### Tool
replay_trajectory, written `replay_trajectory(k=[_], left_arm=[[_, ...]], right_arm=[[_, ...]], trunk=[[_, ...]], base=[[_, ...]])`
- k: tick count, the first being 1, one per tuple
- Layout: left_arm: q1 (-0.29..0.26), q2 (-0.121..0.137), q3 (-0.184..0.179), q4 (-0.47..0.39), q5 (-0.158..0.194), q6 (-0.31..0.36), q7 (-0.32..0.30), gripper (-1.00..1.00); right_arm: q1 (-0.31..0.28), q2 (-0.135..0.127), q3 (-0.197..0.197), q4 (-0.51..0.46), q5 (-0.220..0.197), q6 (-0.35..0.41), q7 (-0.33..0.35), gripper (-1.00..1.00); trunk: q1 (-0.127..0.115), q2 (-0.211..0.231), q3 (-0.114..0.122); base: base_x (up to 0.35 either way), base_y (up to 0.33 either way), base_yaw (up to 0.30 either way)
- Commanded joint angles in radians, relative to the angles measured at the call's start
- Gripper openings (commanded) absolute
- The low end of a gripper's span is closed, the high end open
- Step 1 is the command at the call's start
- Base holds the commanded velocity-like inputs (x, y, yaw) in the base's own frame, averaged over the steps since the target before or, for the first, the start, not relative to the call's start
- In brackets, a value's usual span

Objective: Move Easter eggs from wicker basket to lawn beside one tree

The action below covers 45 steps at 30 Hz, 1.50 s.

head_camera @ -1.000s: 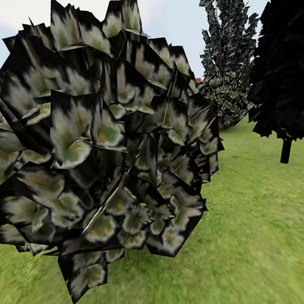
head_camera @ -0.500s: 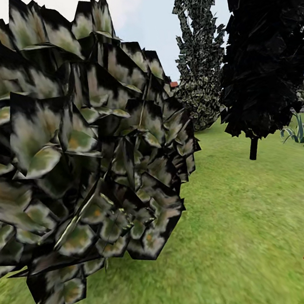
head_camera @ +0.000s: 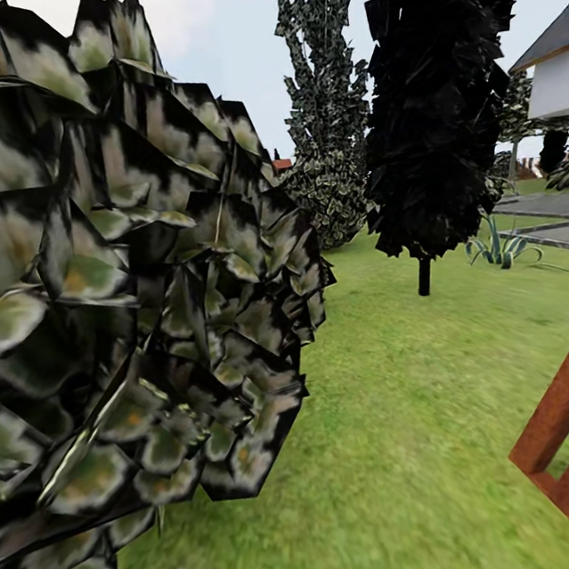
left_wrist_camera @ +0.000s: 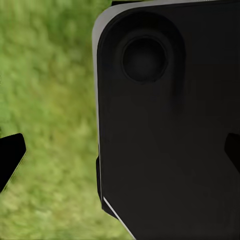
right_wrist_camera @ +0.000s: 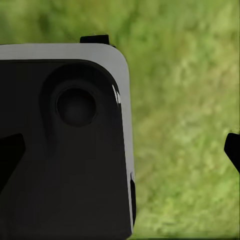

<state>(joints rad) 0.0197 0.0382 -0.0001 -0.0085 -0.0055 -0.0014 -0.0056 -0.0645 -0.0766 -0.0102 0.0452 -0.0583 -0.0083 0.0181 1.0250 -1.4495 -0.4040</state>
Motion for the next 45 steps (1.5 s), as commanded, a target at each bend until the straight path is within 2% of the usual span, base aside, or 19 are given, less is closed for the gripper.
replay_trajectory(k=[1,45], left_arm=[[0.0,0.0,0.0,-0.001,-0.001,0.0,-0.001,1.0],[0.0,0.0,0.0,-0.001,-0.001,0.0,-0.001,1.0]], right_arm=[[-0.001,0.0,-0.001,0.002,-0.006,-0.001,0.002,1.0],[-0.001,0.0,-0.001,0.002,-0.006,-0.002,0.002,1.0]], trunk=[[0.0,0.0,-0.001],[0.0,0.0,-0.001]], base=[[0.0,0.0,-0.3],[0.0,0.0,-0.3]])
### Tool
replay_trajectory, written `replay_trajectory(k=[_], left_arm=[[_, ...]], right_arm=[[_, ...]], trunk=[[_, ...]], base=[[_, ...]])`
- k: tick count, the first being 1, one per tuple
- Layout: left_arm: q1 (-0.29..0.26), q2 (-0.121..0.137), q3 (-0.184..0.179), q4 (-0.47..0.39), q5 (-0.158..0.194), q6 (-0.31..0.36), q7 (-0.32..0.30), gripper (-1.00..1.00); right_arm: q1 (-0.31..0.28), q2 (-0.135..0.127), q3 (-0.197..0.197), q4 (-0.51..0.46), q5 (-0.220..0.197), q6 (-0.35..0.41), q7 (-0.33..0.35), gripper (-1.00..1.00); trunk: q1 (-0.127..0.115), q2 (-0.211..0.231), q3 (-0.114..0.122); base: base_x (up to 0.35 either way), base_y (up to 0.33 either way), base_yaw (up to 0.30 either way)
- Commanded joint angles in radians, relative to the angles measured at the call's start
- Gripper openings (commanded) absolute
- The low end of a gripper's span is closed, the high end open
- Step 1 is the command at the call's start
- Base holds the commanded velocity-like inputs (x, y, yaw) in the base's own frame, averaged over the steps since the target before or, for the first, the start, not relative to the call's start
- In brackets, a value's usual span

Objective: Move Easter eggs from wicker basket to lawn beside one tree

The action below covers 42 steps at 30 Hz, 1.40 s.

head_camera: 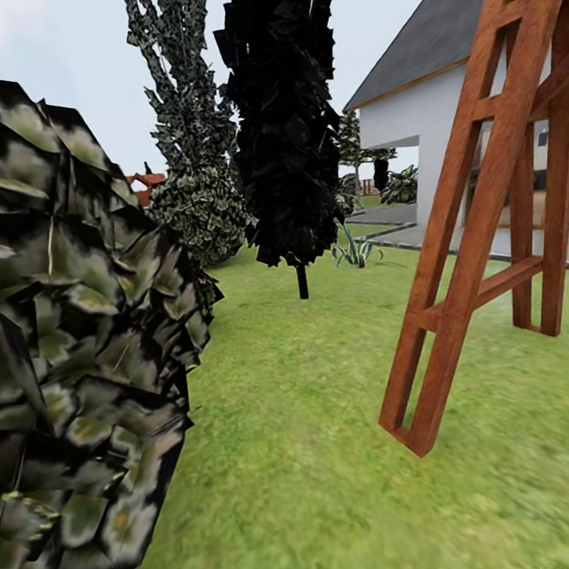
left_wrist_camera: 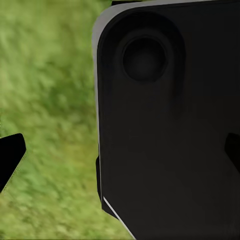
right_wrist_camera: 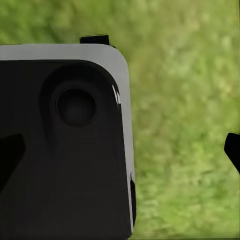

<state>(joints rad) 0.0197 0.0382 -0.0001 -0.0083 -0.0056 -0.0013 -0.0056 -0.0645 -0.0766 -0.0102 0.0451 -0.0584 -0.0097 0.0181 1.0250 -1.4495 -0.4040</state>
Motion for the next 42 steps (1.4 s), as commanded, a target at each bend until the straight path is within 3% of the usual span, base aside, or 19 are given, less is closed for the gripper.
replay_trajectory(k=[1,13,42], left_arm=[[0.0,0.0,0.0,-0.001,-0.001,0.0,-0.001,1.0],[0.0,0.0,0.0,-0.001,-0.001,0.0,-0.001,1.0],[0.0,0.0,-0.003,0.002,-0.003,0.001,-0.001,1.0]], right_arm=[[-0.001,0.0,-0.001,0.002,-0.006,-0.001,0.002,1.0],[-0.001,0.0,0.001,0.002,-0.005,0.004,0.001,1.0],[-0.001,0.0,0.002,0.002,-0.006,0.004,-0.003,1.0]], trunk=[[0.0,0.0,-0.001],[0.0,0.0,-0.001],[0.0,0.0,-0.001]], base=[[0.0,0.0,-0.3],[0.0,0.0,-0.266],[0.004,0.0,-0.004]])
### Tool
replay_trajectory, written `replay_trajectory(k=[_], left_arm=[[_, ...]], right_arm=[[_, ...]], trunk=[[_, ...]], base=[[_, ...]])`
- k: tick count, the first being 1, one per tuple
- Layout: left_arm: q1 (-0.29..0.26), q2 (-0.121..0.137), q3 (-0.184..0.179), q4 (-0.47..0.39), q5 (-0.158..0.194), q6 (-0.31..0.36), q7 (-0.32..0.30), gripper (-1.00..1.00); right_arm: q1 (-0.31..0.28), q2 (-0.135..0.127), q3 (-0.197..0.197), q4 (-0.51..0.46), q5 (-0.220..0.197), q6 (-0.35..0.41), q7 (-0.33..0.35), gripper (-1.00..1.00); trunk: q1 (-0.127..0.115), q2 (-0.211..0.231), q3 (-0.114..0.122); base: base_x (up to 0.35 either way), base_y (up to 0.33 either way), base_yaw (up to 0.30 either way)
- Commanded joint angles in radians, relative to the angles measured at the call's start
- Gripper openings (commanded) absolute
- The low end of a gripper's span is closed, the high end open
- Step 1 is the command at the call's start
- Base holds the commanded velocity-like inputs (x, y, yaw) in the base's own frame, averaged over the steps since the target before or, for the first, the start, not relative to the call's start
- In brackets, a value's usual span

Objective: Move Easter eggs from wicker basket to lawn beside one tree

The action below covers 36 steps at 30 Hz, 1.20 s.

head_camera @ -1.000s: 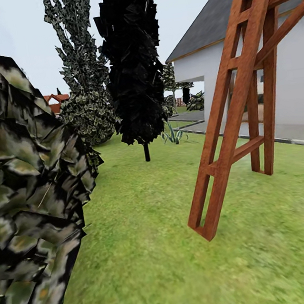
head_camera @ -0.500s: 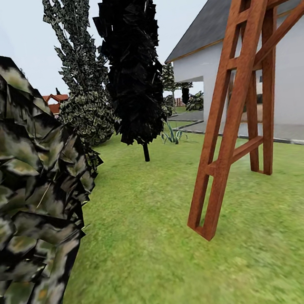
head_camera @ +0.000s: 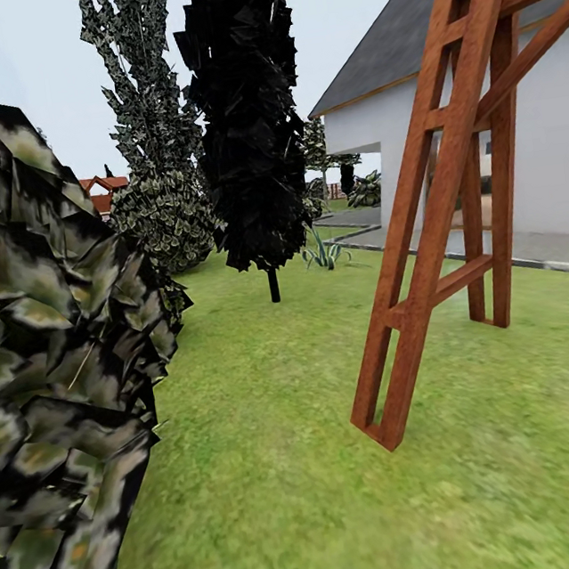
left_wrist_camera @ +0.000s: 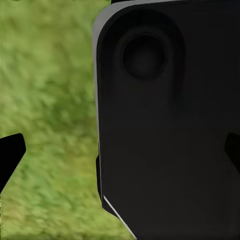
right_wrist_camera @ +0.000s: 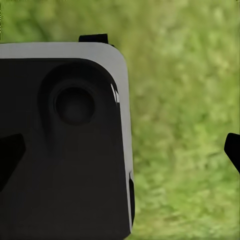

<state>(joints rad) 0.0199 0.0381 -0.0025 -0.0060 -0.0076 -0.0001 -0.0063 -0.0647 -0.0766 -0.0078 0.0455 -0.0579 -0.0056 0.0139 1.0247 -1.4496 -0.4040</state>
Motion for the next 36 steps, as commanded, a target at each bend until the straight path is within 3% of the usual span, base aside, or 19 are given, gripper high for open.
replay_trajectory(k=[1,36], left_arm=[[0.0,0.0,0.0,0.0,-0.001,0.0,-0.001,1.0],[0.0,0.0,-0.001,-0.002,0.0,0.001,0.0,1.0]], right_arm=[[-0.001,0.0,0.0,0.002,-0.006,-0.001,0.001,1.0],[-0.001,-0.004,0.01,0.002,0.008,-0.004,-0.005,1.0]], trunk=[[0.0,0.0,-0.001],[0.0,0.0,-0.001]], base=[[0.242,0.0,0.0],[0.33,0.0,0.0]])
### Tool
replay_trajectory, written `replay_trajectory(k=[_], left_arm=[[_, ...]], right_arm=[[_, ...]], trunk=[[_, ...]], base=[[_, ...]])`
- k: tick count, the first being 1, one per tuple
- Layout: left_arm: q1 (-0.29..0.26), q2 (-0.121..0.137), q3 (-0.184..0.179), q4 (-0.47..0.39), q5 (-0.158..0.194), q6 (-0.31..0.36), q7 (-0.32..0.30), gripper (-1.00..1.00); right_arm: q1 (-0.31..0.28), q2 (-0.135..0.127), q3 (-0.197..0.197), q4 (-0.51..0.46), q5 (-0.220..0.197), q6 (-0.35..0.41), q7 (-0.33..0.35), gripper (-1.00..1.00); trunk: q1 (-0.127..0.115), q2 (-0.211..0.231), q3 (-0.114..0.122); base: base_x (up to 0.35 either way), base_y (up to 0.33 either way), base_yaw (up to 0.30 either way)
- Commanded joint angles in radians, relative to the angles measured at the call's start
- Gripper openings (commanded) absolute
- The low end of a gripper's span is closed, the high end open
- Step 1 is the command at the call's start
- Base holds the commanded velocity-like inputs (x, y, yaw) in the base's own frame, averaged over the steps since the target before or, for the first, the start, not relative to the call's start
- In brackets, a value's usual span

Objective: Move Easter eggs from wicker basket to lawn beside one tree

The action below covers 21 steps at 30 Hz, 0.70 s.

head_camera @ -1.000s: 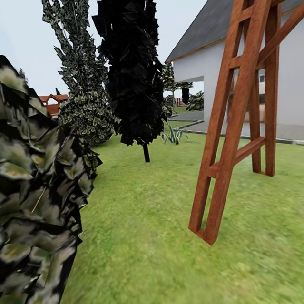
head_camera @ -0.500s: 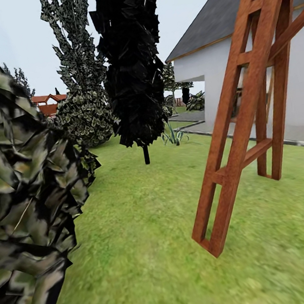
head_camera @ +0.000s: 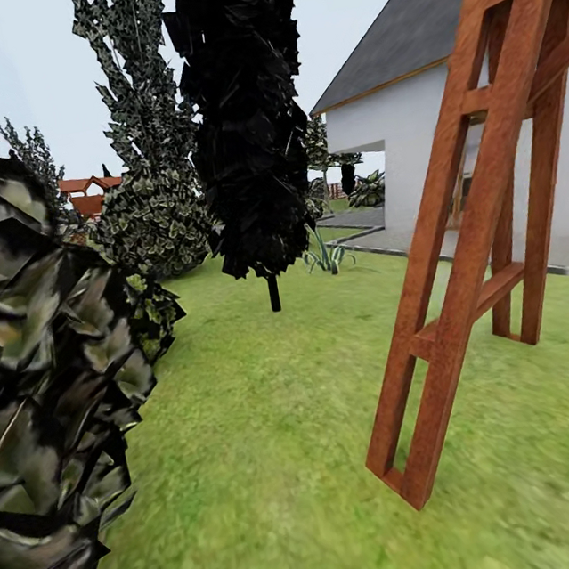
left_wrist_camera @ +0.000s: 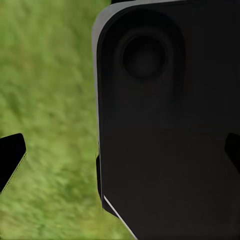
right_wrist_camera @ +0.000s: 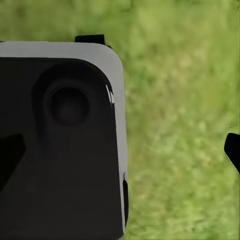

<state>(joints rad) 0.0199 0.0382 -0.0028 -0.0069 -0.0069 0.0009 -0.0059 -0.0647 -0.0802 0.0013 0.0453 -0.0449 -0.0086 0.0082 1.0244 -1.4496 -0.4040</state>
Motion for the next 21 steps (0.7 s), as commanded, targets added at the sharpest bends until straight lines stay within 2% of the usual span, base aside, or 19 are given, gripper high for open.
replay_trajectory(k=[1,8,16,21], left_arm=[[0.0,0.0,0.0,-0.001,-0.001,0.0,0.0,1.0],[0.0,0.0,0.001,-0.001,-0.001,0.0,0.0,1.0],[0.0,0.0,0.001,-0.001,-0.001,-0.001,0.0,1.0],[0.0,0.0,0.001,-0.001,-0.001,-0.001,0.0,1.0]], right_arm=[[-0.001,0.001,0.0,0.002,-0.006,-0.001,0.001,1.0],[-0.001,0.003,-0.009,0.002,-0.016,0.0,0.001,1.0],[-0.001,-0.001,-0.008,0.001,-0.016,-0.001,0.004,1.0],[-0.001,-0.001,-0.01,0.001,-0.018,-0.001,0.002,1.0]], trunk=[[0.001,0.0,-0.001],[0.001,0.0,-0.001],[0.001,0.0,-0.001],[0.001,0.0,-0.001]], base=[[0.336,0.0,0.0],[0.336,0.0,0.15],[0.336,0.0,0.054],[0.336,0.0,0.213]])
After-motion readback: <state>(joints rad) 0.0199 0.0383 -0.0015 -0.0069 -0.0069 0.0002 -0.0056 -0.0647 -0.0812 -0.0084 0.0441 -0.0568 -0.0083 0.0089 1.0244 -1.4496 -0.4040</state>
